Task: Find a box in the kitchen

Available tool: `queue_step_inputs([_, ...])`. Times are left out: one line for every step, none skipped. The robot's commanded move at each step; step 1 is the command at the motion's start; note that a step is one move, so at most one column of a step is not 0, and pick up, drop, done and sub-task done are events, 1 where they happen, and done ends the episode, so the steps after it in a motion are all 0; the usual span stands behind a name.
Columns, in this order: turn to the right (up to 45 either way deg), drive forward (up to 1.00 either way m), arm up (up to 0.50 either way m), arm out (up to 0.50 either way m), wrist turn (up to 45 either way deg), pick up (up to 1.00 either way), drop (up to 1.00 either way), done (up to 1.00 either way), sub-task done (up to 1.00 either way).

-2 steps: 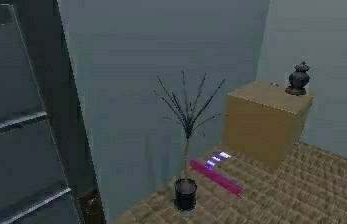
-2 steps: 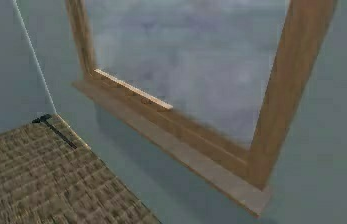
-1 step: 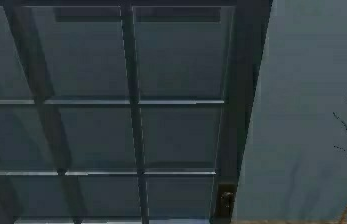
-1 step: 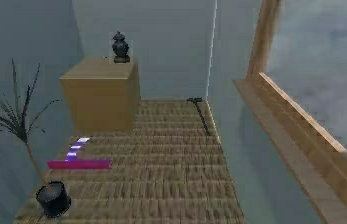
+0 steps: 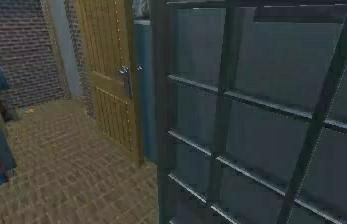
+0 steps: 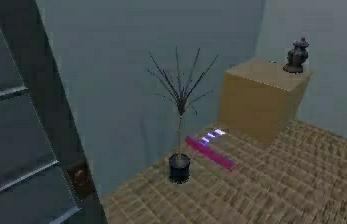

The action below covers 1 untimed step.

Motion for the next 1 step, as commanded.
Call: queue_step_inputs([-27.0,0.0,0.0,0.0,0.0,0.0,0.0,0.0,0.0])
